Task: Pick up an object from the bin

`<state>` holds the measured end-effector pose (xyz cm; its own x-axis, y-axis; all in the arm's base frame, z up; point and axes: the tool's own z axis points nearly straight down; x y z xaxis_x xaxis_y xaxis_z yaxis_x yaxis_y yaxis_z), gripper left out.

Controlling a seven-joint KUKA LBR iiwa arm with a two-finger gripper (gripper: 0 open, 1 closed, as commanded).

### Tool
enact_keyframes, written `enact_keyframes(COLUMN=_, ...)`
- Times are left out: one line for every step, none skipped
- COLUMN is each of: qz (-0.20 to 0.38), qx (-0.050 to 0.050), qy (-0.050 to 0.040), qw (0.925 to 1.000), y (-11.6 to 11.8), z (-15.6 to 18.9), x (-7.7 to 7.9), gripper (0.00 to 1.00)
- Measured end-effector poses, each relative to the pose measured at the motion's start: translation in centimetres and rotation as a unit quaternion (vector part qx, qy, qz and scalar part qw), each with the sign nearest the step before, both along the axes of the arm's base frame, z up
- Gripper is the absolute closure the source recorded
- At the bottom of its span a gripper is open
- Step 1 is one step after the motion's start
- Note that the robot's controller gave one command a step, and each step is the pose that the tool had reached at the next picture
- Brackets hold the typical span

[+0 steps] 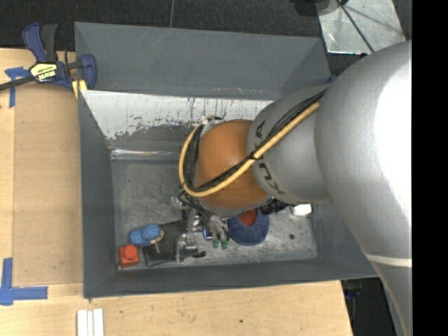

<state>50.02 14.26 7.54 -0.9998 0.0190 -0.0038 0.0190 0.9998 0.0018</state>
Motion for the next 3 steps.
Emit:
enact_keyframes(qz=-0.001, qx=0.002, qy=-0.0078, qw=1.0000, y=0.0, z=0.3, x=0.5, gripper=1.00)
enact_keyframes(qz=-0.002, qx=0.000, qy=-0.0014, qw=1.0000, y=0.0, z=5.2, x=0.7, gripper=1.00)
enact_keyframes(qz=-0.002, qx=0.001, qy=-0.0030, qw=1.0000, y=0.0, z=12.3, x=0.9, gripper=1.00)
